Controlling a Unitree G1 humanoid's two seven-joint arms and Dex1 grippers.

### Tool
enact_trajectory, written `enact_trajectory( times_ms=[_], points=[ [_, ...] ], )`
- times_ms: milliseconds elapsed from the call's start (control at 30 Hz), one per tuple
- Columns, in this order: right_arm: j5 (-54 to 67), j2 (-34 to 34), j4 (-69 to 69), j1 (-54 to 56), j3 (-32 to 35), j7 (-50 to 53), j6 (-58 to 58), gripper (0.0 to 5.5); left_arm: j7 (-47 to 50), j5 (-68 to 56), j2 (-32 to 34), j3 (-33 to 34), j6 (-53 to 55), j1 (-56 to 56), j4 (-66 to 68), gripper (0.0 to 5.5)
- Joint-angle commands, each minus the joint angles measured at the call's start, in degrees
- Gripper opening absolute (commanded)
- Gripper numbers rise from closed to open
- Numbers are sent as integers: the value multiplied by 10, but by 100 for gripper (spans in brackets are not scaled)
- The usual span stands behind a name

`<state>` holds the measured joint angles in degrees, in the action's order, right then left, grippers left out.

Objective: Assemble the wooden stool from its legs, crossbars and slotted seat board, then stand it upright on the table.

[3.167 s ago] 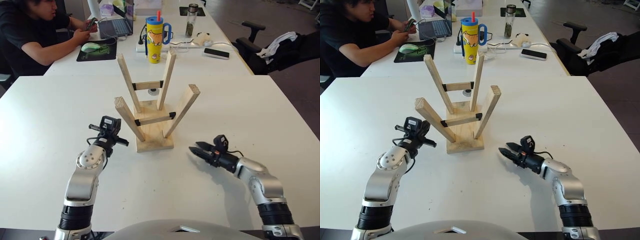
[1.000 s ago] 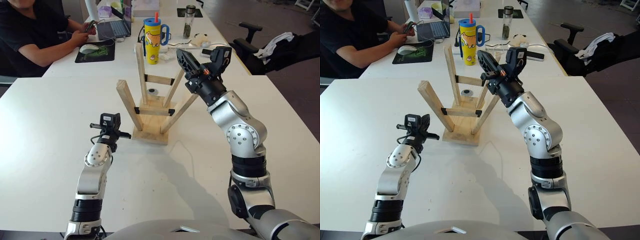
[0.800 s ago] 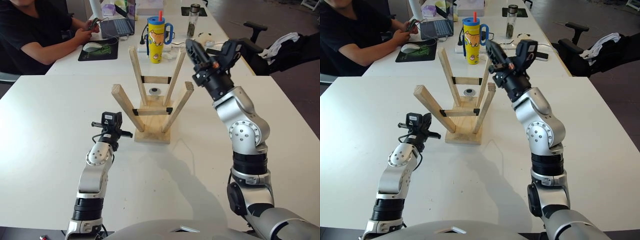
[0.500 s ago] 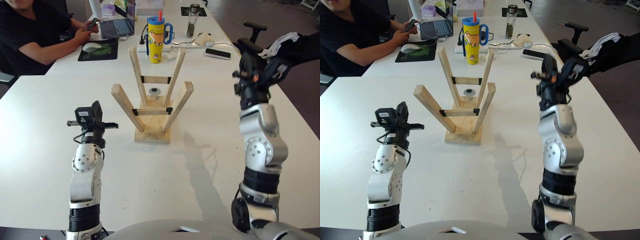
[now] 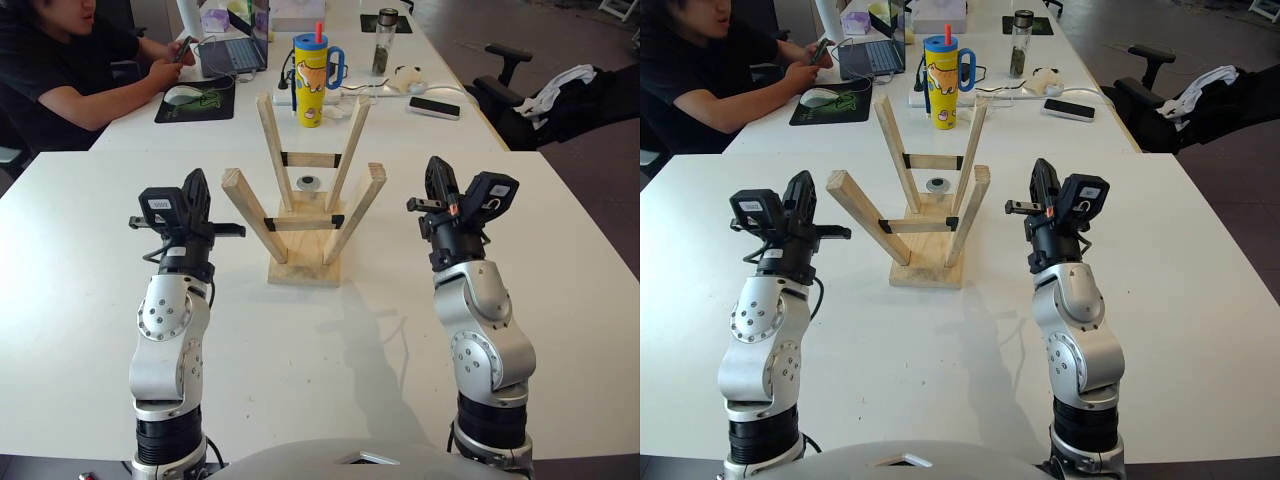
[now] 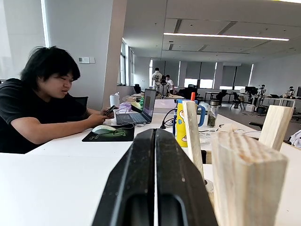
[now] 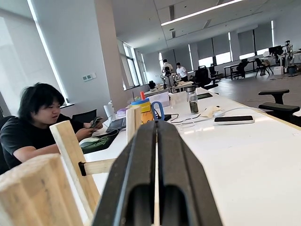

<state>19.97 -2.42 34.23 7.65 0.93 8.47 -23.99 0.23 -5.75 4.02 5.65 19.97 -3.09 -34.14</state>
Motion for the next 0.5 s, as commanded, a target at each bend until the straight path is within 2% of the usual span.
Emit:
enact_trajectory(
  times_ms=[33, 100, 167, 300, 433, 500],
  points=[
    [-2, 3, -11, 46, -18, -19, -20, 1, -27, 6, 17, -37, 3, -14, -2, 0],
    [25, -5, -52, 95, -143, -130, -75, 1, -95, 1, 37, -133, 27, -17, 17, 0],
    [32, -3, -103, 116, -215, -183, -133, 1, -102, -7, 22, -168, 52, -14, 36, 0],
    [16, -32, -126, 80, -153, -143, -162, 1, -80, 9, 32, -134, 63, -20, 61, 0],
    [-13, -77, -144, 66, -95, -129, -155, 1, -29, 33, 38, -63, 43, -24, 71, 0],
    [-22, -70, -151, 76, -44, -96, -129, 1, -6, 44, 36, -40, 16, -35, 60, 0]
  ],
)
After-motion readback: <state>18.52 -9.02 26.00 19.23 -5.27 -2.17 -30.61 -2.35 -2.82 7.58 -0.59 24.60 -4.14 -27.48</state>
